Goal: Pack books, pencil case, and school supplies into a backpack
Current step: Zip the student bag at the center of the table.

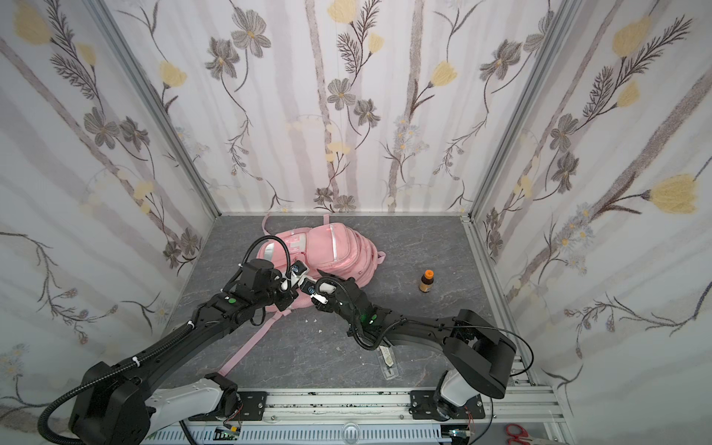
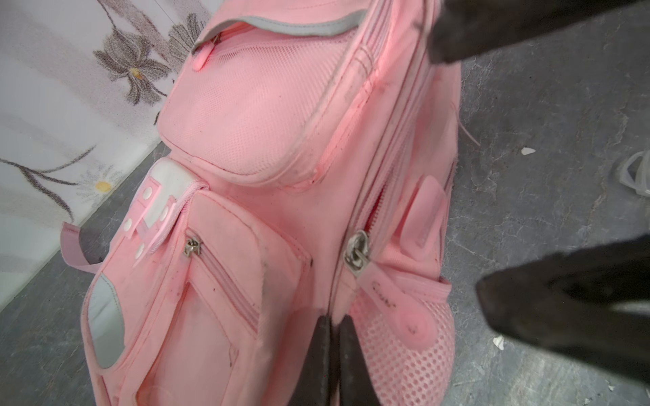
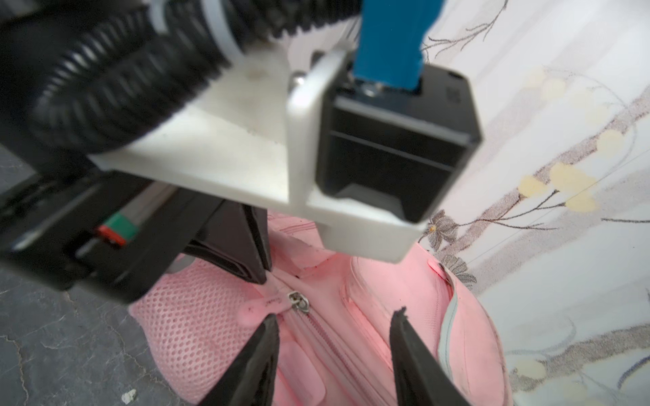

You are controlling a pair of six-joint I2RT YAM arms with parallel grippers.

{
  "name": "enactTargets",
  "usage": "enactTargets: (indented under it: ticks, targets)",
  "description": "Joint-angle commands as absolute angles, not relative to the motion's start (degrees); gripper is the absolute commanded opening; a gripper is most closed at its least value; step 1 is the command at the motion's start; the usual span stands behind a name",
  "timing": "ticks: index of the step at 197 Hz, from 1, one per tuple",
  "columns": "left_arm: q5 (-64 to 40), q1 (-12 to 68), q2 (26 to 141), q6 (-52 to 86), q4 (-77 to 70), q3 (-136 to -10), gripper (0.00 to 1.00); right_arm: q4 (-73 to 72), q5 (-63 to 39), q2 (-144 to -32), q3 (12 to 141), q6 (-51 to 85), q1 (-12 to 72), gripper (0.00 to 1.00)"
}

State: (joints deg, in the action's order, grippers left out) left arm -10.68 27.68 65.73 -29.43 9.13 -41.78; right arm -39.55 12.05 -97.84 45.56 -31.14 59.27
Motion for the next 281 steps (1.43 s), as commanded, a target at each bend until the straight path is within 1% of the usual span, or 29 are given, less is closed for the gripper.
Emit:
enactTargets:
  ticks: [1, 26, 42, 68, 119, 130, 137, 143, 161, 163, 169, 172, 177, 180, 187, 192, 256, 281]
  targets:
    - [-12.63, 27.52, 64.74, -27.71, 3.89, -41.36, 0.0, -44.04, 9.4, -98.61, 44.88, -33.08, 59.35, 0.51]
    - [-13.24, 27.42, 64.17, -27.01, 3.42, -40.83, 0.0, -44.79, 10.11, -98.1, 43.33, -32.03, 59.1, 0.51]
    - [-13.62, 27.42, 63.9, -26.42, 3.34, -40.74, 0.0, -44.89, 9.55, -97.81, 40.48, -32.13, 59.15, 0.51]
    - [-14.06, 27.42, 63.55, -25.61, 3.49, -40.68, 0.0, -45.36, 8.06, -98.44, 39.92, -32.34, 59.22, 0.51]
    - [-15.44, 27.33, 62.36, -24.18, 4.72, -40.94, 0.0, -46.93, 7.6, -102.48, 42.45, -33.53, 59.5, 0.49]
    - [-15.46, 27.33, 62.16, -24.17, 5.14, -40.96, 0.0, -47.14, 7.89, -103.29, 45.08, -33.72, 59.49, 0.47]
    - [-15.45, 27.33, 62.06, -24.17, 5.39, -40.94, 0.0, -47.11, 8.31, -103.74, 45.71, -33.88, 59.5, 0.45]
    - [-15.47, 27.33, 61.92, -24.08, 5.57, -40.95, 0.0, -47.11, 8.64, -104.02, 46.08, -33.97, 59.5, 0.4]
    - [-15.2, 27.33, 61.61, -23.82, 5.95, -40.96, 0.0, -47.51, 9.15, -104.59, 46.61, -34.09, 59.41, 0.38]
    - [-15.2, 27.33, 61.55, -23.78, 5.97, -40.96, 0.0, -47.65, 9.14, -104.63, 46.59, -34.12, 59.46, 0.35]
    - [-15.19, 27.33, 61.44, -23.82, 6.17, -40.82, 0.0, -47.68, 9.1, -104.69, 46.62, -34.1, 59.41, 0.33]
    - [-15.14, 27.33, 61.37, -23.74, 6.1, -40.86, 0.0, -47.64, 9.07, -104.72, 46.6, -34.1, 59.43, 0.29]
    - [-15.12, 27.33, 61.35, -23.73, 6.16, -40.76, 0.0, -47.6, 9.05, -104.68, 46.61, -34.1, 59.42, 0.27]
    - [-15.04, 27.34, 61.27, -23.73, 6.15, -40.69, 0.0, -47.58, 8.99, -104.7, 46.57, -34.07, 59.46, 0.22]
    - [-14.78, 27.33, 61.17, -23.65, 6.25, -40.59, 0.0, -47.6, 8.97, -104.68, 46.5, -33.98, 59.39, 0.21]
    - [-14.64, 27.33, 61.13, -23.64, 6.26, -40.5, 0.0, -47.55, 8.88, -104.59, 46.26, -33.95, 59.46, 0.17]
    - [-14.41, 27.37, 60.88, -22.94, 5.63, -39.98, 0.0, -45.22, 10.12, -104.33, 46.9, -29.66, 58.77, 0.15]
    - [-13.87, 27.33, 60.91, -23.29, 5.53, -39.75, 0.0, -43.1, 8.93, -103.87, 47.38, -26.68, 58.02, 0.06]
